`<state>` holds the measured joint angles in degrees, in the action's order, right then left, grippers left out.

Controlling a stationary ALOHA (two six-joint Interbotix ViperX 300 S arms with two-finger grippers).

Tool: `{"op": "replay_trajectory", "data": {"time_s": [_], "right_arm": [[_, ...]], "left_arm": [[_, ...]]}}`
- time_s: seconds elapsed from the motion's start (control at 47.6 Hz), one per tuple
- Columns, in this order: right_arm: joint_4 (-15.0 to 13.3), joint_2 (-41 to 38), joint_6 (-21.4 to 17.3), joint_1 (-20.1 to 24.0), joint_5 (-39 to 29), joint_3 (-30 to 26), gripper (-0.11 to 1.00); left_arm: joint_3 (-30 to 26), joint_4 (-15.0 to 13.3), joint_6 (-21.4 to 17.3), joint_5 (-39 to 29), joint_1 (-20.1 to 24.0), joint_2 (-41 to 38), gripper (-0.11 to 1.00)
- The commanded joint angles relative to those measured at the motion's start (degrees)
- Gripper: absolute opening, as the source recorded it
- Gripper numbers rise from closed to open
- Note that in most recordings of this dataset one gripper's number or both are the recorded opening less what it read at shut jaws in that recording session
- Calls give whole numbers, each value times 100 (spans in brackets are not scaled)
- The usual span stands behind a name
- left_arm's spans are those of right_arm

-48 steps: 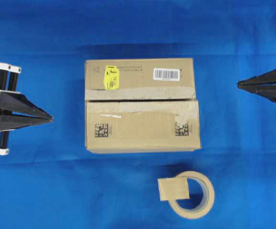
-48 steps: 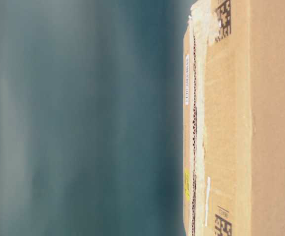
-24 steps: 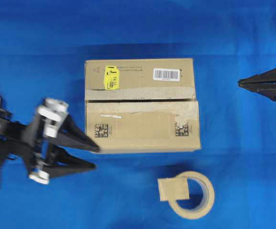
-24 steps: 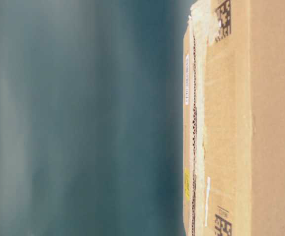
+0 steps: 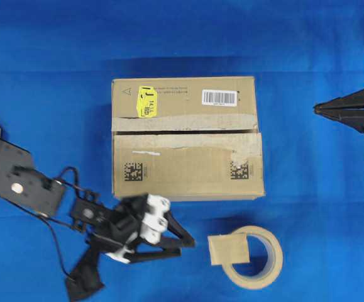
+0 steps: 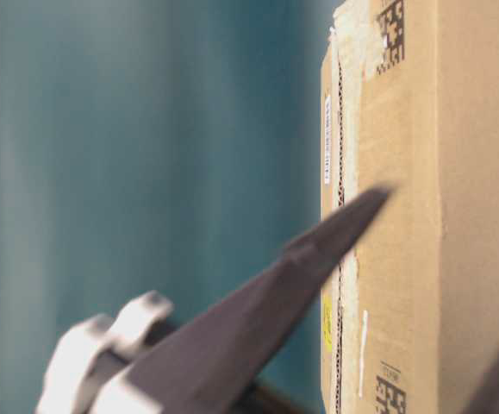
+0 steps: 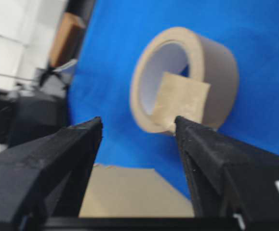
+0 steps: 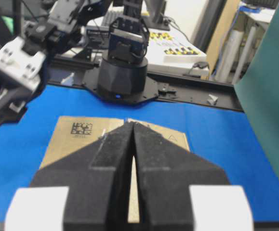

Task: Apply tape along the seams of the closed cardboard box to seal it securely.
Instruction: 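Move the left gripper down toward the loose tab of the tape roll, then pinch the brown tape tab with the left gripper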

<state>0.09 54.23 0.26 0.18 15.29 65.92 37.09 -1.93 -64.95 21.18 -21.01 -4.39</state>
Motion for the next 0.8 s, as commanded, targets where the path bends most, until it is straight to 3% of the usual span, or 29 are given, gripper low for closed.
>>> {"op": "replay_trajectory", "data": {"time_s": [0.0, 0.357, 0.777], "right_arm": [[18, -18, 9, -9, 44, -149, -1], [9, -62, 18, -9, 0, -141, -1], [18, -97, 18, 9, -26, -132, -1]], "left_arm": [[-290, -18, -53, -149, 0, -220, 58], [-826, -18, -343, -272, 53, -1090, 58], [-1028, -35, -598, -299, 255, -1257, 54]]}}
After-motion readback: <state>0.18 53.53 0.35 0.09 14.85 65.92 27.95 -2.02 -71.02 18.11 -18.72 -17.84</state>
